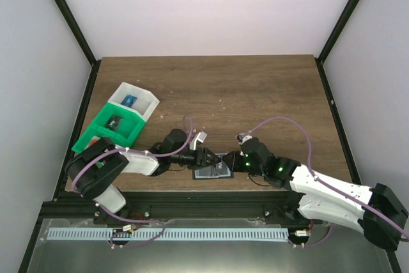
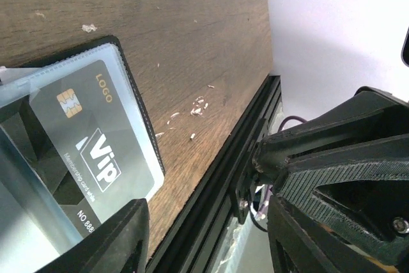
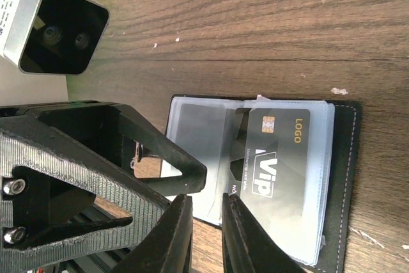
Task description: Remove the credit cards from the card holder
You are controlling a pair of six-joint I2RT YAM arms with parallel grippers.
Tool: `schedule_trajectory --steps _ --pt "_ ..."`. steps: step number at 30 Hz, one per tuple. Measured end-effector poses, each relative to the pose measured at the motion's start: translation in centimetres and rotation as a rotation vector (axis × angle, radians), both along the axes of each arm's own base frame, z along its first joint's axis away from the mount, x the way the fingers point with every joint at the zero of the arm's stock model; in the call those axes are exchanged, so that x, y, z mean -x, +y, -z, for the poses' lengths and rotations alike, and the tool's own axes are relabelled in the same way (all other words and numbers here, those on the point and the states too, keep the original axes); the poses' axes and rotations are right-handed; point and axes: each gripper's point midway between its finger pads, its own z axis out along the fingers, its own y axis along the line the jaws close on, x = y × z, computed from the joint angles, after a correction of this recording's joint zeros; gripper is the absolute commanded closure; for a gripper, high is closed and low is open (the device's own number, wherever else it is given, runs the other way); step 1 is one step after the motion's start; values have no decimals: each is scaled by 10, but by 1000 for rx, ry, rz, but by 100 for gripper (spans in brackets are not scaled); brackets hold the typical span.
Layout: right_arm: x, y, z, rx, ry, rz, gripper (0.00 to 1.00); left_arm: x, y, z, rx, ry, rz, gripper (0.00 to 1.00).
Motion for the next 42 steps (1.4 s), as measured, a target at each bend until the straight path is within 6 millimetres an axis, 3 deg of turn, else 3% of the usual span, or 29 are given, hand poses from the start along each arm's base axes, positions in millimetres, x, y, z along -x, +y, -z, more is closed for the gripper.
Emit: schedule_trajectory --steps 5,13,20,32,42 --pt "1 2 2 -1 9 -11 85 -3 2 0 -16 -12 -19 44" --pt "-1 0 31 106 53 -11 92 -6 11 15 -87 -8 -60 60" --pt "-14 -1 49 191 71 13 92 -3 16 40 -143 28 -64 56" --pt "-25 -1 58 195 71 33 89 -6 17 45 -157 8 -70 54" --pt "-23 -6 80 229 98 40 85 -7 17 45 -156 2 -76 54"
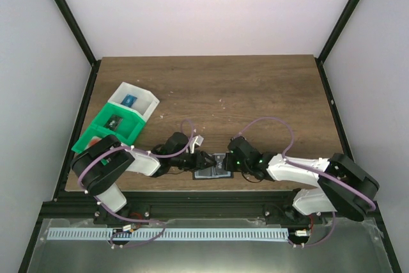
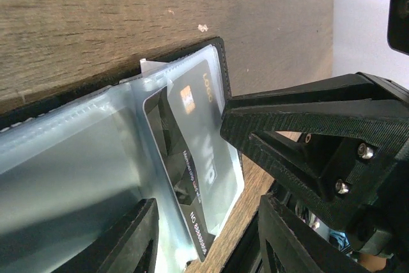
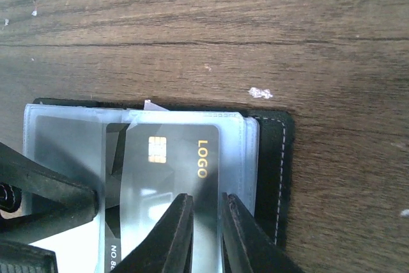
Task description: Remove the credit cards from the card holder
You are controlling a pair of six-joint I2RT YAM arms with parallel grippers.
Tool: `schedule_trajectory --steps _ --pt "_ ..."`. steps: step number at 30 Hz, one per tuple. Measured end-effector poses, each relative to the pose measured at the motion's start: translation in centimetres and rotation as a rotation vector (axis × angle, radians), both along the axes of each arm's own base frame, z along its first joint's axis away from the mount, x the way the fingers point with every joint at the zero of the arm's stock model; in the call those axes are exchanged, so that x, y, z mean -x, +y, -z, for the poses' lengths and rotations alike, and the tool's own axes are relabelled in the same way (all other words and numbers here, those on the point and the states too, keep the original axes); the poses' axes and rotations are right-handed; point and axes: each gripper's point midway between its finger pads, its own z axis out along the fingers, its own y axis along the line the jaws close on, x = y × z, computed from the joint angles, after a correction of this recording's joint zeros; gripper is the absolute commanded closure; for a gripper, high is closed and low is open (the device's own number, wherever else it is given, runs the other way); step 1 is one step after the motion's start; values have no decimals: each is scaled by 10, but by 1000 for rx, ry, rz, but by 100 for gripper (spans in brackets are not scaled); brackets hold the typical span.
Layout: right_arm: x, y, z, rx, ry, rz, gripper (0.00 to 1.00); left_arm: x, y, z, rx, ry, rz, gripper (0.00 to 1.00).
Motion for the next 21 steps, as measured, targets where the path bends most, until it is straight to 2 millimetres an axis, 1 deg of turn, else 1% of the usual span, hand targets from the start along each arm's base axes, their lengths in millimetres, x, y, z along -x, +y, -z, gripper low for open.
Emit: schedule_trajectory --steps 4,7,13,21 --pt "-2 2 1 -9 -6 1 86 -1 0 0 -1 -1 -3 55" --pt "-1 3 2 -22 -13 0 87 -1 0 0 -2 -1 -7 60" --pt "0 2 2 -47 -21 7 88 -4 0 1 2 7 -24 64" --pt "3 2 2 -90 -12 21 88 -6 -1 4 1 17 -42 67"
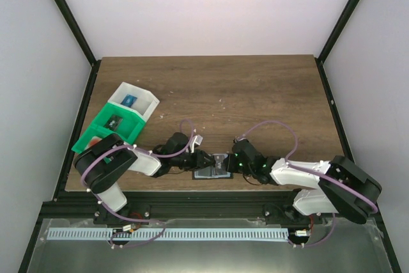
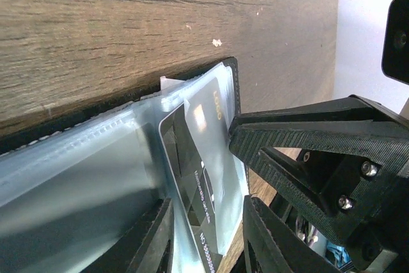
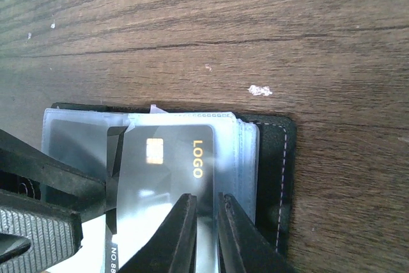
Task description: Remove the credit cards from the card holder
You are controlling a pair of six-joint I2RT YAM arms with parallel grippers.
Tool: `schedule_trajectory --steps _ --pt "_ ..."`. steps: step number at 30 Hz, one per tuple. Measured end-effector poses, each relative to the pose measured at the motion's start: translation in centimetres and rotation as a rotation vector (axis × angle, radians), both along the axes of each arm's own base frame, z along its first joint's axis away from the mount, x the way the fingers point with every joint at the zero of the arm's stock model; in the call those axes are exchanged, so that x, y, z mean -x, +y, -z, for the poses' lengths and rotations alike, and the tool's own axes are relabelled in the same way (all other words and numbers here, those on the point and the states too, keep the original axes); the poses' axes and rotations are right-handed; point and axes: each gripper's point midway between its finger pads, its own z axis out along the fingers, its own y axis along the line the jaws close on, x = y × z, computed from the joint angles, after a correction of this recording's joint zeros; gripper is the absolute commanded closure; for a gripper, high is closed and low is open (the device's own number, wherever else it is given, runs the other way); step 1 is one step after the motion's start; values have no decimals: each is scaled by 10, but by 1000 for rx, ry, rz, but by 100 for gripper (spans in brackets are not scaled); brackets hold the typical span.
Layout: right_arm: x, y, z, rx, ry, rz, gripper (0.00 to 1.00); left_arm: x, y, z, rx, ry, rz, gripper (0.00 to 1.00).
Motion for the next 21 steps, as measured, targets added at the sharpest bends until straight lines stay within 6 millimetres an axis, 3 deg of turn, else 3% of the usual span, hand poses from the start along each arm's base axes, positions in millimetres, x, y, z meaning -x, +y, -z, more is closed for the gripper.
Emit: schedule_trajectory --steps 21 --pt "5 1 0 -50 4 -6 88 -2 -3 -4 30 10 -31 66"
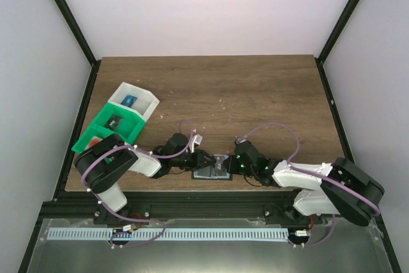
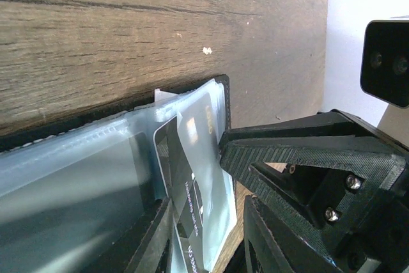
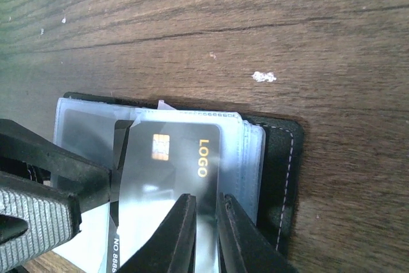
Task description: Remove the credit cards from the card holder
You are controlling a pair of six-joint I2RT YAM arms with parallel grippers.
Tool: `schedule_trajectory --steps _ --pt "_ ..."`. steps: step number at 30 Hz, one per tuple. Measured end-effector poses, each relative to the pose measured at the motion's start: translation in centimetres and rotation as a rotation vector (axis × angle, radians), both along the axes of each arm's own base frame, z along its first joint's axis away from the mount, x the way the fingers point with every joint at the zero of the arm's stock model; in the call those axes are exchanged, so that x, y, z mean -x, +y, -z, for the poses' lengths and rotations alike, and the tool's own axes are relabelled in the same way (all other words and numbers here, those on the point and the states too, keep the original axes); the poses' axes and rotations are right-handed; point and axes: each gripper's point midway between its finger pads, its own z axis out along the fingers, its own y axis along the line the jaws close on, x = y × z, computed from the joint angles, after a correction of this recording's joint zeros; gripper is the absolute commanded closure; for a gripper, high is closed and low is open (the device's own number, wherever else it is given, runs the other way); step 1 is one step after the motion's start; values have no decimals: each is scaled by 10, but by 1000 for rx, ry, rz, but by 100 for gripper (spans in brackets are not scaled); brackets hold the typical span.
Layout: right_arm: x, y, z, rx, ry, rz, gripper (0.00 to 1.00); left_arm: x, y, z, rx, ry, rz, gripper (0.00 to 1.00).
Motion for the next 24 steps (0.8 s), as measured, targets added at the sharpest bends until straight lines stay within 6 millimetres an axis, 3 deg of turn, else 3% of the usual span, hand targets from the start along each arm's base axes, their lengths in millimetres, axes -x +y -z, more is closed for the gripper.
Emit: schedule_trajectory --steps 6,13,24 --pt "8 -3 -5 -6 20 -18 88 0 2 1 -17 -1 -12 65" --pt "11 0 -25 -45 7 -34 87 1 5 3 -30 4 -19 65" --pt "17 0 -15 -46 58 -33 88 4 6 5 -32 12 -16 66"
